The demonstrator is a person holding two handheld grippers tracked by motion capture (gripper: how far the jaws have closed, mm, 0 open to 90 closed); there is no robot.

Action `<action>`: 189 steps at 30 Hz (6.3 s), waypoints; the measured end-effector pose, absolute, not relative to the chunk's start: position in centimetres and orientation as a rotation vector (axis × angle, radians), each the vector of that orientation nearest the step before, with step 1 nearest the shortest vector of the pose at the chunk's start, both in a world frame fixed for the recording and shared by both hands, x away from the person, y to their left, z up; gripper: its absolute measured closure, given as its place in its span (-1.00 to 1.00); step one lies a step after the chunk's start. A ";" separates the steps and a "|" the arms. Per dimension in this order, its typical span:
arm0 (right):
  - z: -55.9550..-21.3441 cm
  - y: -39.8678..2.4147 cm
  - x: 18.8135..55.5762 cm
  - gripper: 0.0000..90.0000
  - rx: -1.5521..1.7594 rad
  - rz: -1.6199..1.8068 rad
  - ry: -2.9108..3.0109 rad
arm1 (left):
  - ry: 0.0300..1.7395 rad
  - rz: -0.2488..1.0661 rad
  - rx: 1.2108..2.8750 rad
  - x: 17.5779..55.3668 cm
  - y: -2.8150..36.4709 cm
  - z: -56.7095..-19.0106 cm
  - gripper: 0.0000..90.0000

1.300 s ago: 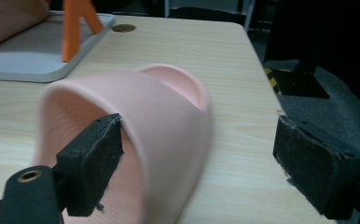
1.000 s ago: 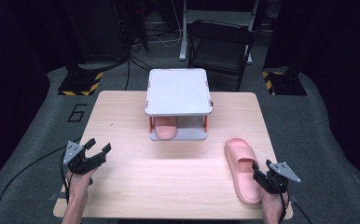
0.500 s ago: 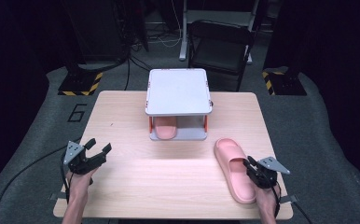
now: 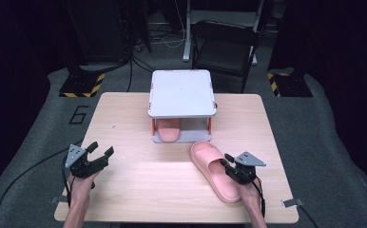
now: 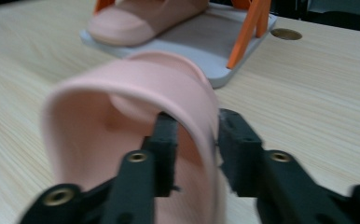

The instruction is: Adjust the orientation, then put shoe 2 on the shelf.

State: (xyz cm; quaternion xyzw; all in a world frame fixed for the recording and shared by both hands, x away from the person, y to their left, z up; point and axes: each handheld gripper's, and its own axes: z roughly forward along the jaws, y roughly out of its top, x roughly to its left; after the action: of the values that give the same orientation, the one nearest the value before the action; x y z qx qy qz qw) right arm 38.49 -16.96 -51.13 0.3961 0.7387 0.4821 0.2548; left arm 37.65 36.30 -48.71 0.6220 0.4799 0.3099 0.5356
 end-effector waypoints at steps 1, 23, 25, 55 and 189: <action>-51.0 -17.1 38.4 0.16 1.106 1.339 1.994 | 1.144 0.736 1.484 37.6 36.3 -48.7 -0.44; -51.2 -19.4 37.7 0.47 1.133 1.377 1.995 | 1.137 0.729 1.484 37.6 36.2 -48.7 -0.43; -51.3 -19.6 37.8 0.52 1.130 1.391 2.002 | 1.140 0.728 1.486 37.6 36.2 -48.8 -0.43; -49.7 -15.5 39.7 0.82 1.151 1.286 1.958 | 1.135 0.737 1.470 37.7 36.5 -48.5 -0.43; -50.3 -19.9 33.3 -0.65 1.103 1.413 1.628 | 1.203 0.737 1.432 37.6 38.4 -49.4 -0.44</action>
State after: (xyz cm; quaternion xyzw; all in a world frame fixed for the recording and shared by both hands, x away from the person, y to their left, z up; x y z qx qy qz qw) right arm 33.32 -19.89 -50.33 0.4263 0.6293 0.5461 0.3522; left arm 37.63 38.44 -49.45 0.6015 0.5052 0.3093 0.5360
